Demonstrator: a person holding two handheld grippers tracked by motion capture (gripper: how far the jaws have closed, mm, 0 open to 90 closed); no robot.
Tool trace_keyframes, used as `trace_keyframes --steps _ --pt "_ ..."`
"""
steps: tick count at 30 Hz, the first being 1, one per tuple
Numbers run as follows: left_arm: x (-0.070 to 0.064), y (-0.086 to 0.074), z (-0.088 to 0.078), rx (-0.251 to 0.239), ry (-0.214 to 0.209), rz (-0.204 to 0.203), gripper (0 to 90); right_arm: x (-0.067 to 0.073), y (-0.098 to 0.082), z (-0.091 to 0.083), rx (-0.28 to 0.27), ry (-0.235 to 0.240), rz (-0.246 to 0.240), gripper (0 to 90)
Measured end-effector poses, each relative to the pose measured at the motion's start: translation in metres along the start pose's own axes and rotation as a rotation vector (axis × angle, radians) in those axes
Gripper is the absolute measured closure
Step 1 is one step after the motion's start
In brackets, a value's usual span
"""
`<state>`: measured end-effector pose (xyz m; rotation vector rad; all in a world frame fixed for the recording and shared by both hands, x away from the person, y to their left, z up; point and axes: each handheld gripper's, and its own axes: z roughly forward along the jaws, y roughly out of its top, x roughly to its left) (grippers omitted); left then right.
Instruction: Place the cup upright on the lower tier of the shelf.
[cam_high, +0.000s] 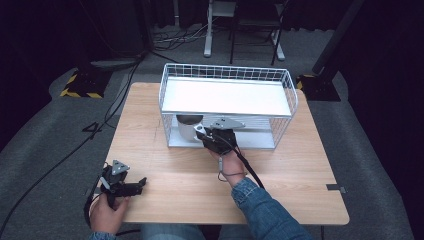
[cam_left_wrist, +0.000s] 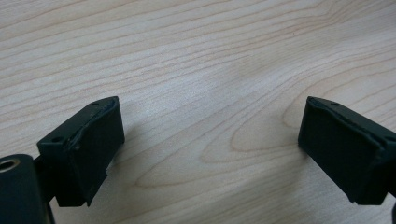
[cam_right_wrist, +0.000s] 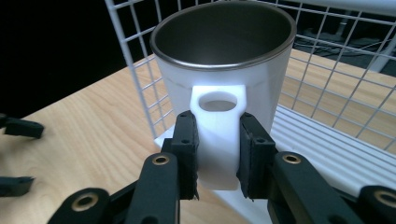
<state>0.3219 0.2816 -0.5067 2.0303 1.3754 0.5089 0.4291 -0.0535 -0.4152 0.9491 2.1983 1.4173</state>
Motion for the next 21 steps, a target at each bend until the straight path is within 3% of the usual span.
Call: trace_keyframes --steps 9,21 --pt "0.000 0.000 0.000 0.001 -0.002 0.003 7.1 -0.005 -0.004 0.019 -0.008 -0.053 -0.005 71.7" --pt "0.000 0.000 0.000 0.001 -0.002 0.004 7.1 -0.009 -0.010 0.036 0.025 -0.077 -0.006 71.5"
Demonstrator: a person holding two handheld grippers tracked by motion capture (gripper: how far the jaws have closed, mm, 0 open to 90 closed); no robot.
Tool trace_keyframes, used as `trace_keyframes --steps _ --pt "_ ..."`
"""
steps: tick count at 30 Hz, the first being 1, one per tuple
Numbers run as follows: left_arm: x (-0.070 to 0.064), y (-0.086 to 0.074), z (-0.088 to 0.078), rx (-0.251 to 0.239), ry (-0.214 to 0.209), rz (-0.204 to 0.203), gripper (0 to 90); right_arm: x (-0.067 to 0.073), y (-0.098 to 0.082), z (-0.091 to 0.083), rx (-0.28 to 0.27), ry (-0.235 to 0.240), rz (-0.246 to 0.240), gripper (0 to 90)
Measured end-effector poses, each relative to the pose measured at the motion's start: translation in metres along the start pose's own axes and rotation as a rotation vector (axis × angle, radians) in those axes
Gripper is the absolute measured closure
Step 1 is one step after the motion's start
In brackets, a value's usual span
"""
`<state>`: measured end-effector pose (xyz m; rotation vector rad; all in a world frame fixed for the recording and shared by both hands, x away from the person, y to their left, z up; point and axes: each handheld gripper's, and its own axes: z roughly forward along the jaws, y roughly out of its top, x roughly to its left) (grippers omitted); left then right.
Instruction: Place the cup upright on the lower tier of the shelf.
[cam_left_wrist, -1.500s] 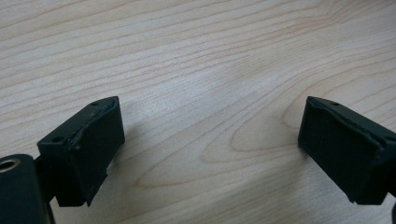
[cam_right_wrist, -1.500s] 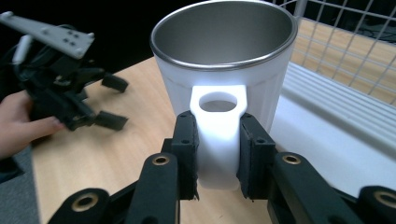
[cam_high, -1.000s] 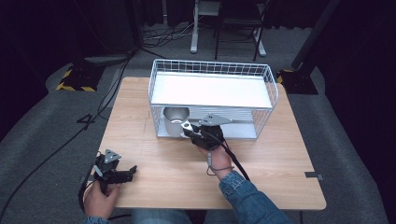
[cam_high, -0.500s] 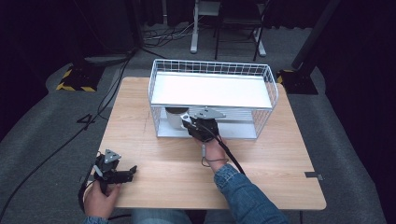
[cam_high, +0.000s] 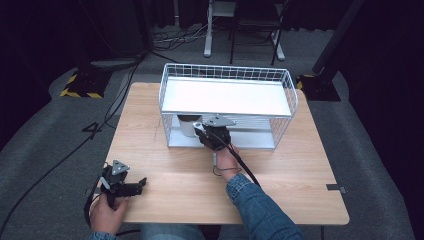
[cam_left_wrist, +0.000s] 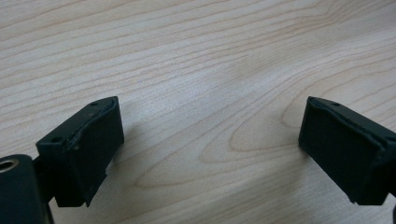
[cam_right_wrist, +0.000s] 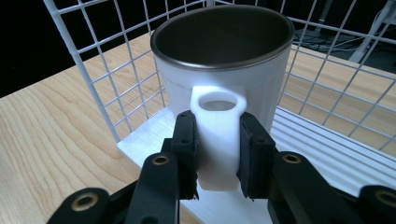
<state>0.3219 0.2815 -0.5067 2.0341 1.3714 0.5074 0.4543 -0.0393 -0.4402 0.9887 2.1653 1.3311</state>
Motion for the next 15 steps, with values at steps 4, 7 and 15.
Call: trace_keyframes --steps 4,7,15 --pt "0.0000 0.0000 -0.0001 0.001 0.000 0.001 7.1 -0.0012 -0.0008 0.0018 0.003 0.008 0.017 71.5" --pt "0.0000 0.0000 0.0000 0.000 0.000 0.000 7.1 -0.0020 -0.0012 0.0025 0.007 0.009 0.028 71.4" --pt "-0.0001 0.0000 0.0000 0.000 0.000 -0.002 7.1 -0.0036 -0.0024 0.0032 0.010 0.002 0.039 71.3"
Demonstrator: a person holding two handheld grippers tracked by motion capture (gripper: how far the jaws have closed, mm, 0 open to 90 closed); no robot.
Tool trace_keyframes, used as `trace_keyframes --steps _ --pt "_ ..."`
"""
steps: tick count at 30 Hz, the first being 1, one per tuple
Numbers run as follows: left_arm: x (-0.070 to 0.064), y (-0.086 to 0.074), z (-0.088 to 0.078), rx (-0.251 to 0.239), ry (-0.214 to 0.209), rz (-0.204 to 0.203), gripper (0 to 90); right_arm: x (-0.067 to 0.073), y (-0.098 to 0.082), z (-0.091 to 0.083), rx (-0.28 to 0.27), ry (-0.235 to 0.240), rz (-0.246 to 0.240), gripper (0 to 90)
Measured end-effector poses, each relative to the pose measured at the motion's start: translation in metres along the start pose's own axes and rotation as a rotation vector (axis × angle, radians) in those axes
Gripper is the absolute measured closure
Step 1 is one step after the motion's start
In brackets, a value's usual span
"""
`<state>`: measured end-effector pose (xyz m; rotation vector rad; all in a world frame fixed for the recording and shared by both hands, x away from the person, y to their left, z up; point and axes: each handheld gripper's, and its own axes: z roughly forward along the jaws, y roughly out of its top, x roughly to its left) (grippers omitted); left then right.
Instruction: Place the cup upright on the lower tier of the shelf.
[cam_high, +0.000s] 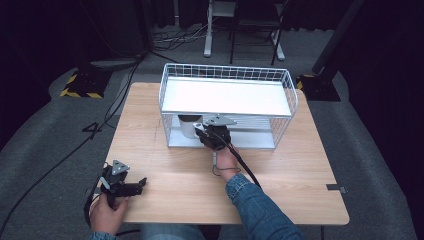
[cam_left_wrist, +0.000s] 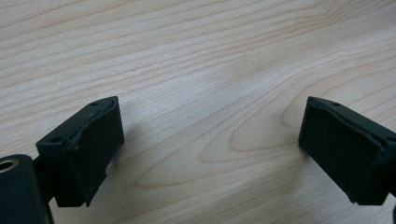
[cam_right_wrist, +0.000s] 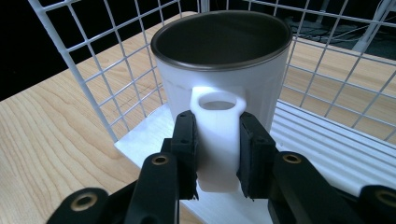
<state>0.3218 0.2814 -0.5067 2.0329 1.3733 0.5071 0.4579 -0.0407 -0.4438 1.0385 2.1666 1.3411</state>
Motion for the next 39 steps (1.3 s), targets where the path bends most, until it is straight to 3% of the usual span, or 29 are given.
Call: trace_keyframes --steps 12,18,27,30,39 --pt "0.000 0.000 0.000 0.001 -0.001 0.003 7.1 -0.003 -0.005 -0.001 0.008 -0.009 0.012 69.8" --pt "0.000 0.000 0.000 0.000 0.000 0.000 7.1 -0.002 -0.004 -0.004 -0.002 0.006 0.031 53.9" --pt "0.000 0.000 0.000 0.001 -0.001 -0.001 6.7 -0.002 -0.001 -0.012 0.002 0.021 0.044 48.0" --pt "0.000 0.001 0.001 0.003 -0.003 0.003 6.4 -0.001 0.003 -0.027 -0.015 0.054 0.062 46.0" --pt "0.000 0.001 0.001 0.002 -0.001 0.005 6.4 0.002 0.007 -0.061 -0.013 0.096 0.010 44.7"
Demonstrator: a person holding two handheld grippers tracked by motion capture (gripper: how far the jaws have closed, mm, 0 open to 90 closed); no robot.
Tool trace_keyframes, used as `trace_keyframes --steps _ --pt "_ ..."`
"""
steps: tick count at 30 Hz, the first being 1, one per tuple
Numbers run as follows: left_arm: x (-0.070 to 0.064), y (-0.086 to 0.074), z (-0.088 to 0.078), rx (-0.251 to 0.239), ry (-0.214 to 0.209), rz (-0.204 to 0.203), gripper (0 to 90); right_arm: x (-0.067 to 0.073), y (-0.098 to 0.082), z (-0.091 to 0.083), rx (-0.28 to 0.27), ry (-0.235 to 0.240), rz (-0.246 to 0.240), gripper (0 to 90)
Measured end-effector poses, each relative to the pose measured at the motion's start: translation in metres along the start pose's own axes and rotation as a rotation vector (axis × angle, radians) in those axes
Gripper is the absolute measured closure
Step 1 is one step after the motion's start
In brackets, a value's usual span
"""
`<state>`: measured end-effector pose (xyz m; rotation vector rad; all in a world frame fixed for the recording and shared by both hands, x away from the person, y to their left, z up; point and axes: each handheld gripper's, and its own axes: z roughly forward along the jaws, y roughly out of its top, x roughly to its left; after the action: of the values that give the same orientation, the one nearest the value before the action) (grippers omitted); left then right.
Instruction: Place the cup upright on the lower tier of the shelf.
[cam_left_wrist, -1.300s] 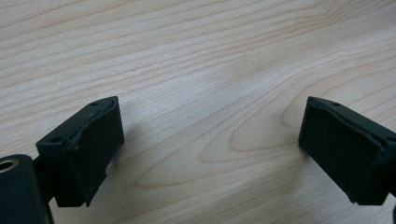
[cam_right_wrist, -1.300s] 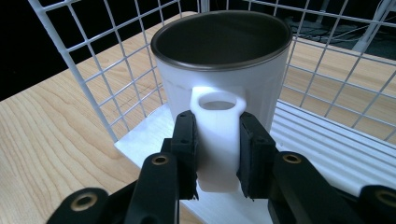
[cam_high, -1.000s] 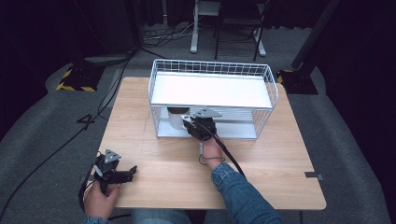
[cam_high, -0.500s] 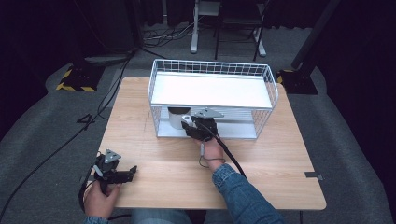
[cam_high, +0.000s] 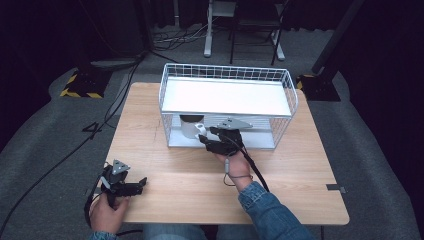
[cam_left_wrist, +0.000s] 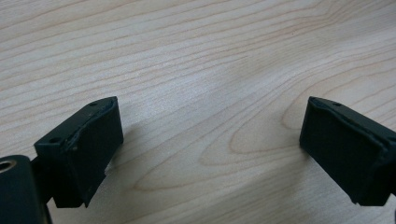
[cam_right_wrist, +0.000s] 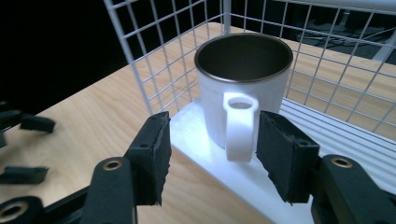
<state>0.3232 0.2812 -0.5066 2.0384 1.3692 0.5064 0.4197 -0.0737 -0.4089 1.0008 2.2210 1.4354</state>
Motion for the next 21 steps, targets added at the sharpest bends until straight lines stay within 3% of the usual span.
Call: trace_keyframes --steps 6,11,17,18,21 --pt "0.000 0.000 0.000 0.000 -0.001 -0.001 6.5 0.000 0.000 -0.041 0.003 0.009 -0.064 42.5" --pt "0.000 0.000 0.000 0.001 -0.002 -0.002 6.4 -0.003 -0.006 -0.072 -0.002 0.006 -0.060 41.2" --pt "0.000 0.000 0.000 0.001 -0.003 -0.002 6.4 -0.015 -0.021 -0.111 -0.041 -0.033 -0.059 37.7" --pt "0.000 0.000 0.000 0.001 -0.003 -0.002 6.4 -0.015 -0.021 -0.111 -0.041 -0.033 -0.059 37.7" --pt "0.000 0.000 0.000 0.001 -0.003 -0.001 6.4 -0.024 -0.031 -0.134 -0.048 -0.074 -0.077 35.4"
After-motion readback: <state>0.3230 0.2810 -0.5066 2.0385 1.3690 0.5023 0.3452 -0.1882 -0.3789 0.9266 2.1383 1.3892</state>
